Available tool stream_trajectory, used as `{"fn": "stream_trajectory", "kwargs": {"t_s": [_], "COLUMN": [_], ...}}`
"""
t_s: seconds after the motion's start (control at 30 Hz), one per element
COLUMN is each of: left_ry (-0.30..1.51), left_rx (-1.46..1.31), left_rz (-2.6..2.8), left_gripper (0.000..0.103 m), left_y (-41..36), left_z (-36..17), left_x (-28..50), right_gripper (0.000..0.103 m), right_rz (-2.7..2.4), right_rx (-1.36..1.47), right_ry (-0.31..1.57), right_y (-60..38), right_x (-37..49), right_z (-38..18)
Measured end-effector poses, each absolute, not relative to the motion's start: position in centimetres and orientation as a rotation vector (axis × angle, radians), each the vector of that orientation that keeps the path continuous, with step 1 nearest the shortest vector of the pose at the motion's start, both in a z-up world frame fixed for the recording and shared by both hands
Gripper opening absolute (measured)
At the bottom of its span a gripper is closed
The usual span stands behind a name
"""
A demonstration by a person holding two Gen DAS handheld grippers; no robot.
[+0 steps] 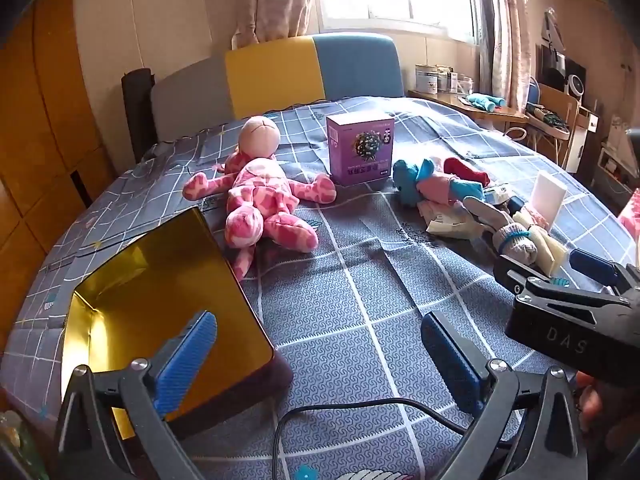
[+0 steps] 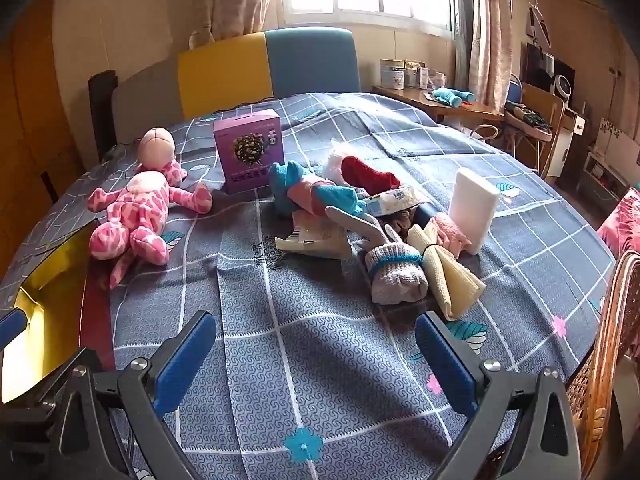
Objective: Organize soft objects
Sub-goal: 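Move both tools toward the pile of soft items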
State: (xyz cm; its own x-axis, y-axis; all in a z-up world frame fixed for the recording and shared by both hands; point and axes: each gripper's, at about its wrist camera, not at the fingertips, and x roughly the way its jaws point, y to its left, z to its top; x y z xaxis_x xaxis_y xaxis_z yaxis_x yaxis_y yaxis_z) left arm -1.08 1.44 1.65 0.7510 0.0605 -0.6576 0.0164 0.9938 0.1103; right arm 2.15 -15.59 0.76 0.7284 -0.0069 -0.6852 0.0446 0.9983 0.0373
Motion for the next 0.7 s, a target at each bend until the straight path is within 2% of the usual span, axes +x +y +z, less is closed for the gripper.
{"fn": "stream_trajectory", "kwargs": {"t_s": [0.7], "left_ry": [0.763], "left_rx": [0.103], "left_rz": [-0.026], "left_gripper": [0.103], "left_y": [0.7], "left_z": [1.7], "left_x": [-0.6], "right_gripper": [0.102], "right_rz": [-0.043], "right_rx": [0.029], "right_ry": [0.739], "right_y": [-17.2], "right_x": [3.2], "right_z": [1.6]}}
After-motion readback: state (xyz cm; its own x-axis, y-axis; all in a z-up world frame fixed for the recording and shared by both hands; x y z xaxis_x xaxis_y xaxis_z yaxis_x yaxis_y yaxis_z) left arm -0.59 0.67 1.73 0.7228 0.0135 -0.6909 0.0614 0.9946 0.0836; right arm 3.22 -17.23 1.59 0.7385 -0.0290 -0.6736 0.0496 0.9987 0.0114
